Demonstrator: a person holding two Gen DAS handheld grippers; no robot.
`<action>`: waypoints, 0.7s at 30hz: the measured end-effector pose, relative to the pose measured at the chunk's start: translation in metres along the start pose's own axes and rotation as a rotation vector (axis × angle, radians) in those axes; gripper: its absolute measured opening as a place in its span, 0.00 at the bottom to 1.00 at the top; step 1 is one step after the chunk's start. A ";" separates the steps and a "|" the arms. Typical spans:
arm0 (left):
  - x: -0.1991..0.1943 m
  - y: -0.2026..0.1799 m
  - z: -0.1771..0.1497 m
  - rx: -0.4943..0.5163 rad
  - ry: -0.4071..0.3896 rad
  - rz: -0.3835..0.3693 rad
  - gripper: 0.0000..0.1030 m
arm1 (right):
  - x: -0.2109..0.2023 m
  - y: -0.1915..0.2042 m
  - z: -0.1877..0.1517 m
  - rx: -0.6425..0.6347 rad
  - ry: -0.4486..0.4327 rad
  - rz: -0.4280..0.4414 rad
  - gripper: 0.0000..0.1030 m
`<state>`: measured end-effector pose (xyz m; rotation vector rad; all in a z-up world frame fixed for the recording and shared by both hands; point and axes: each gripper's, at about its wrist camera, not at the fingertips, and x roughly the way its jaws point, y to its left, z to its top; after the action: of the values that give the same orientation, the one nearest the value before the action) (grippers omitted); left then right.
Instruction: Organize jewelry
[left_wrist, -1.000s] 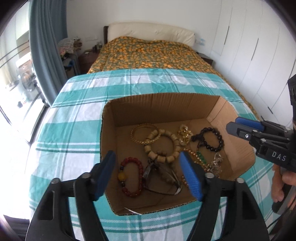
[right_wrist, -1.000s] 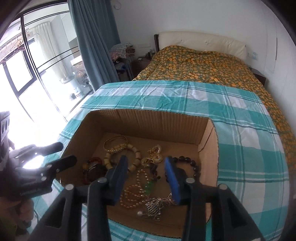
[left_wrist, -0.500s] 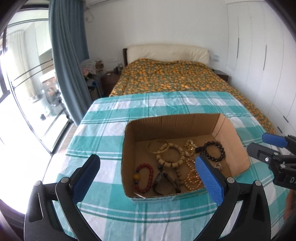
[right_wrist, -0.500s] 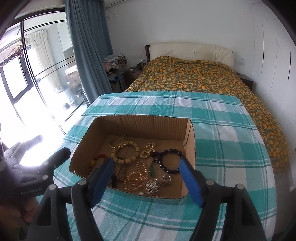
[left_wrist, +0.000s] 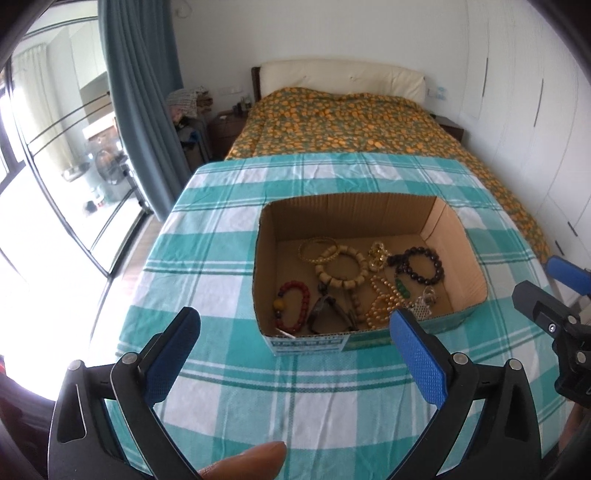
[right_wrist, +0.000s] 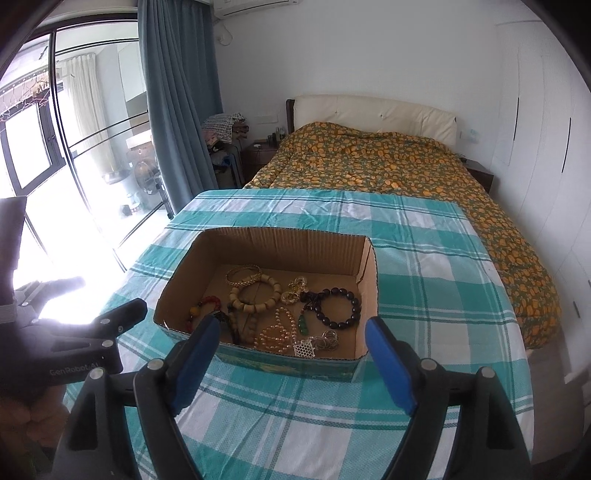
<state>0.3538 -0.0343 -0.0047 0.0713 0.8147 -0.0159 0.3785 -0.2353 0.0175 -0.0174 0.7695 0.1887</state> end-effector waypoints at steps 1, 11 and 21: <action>-0.002 0.001 -0.001 -0.005 0.001 -0.002 0.99 | -0.002 0.002 0.000 0.001 0.003 -0.002 0.80; -0.019 0.012 0.001 -0.046 -0.012 -0.001 1.00 | -0.014 0.015 0.001 -0.027 0.014 0.002 0.80; -0.025 0.013 0.003 -0.042 -0.019 0.006 1.00 | -0.016 0.020 0.003 -0.048 0.024 -0.012 0.80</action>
<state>0.3396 -0.0223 0.0165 0.0338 0.7950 0.0064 0.3659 -0.2179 0.0319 -0.0697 0.7886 0.1953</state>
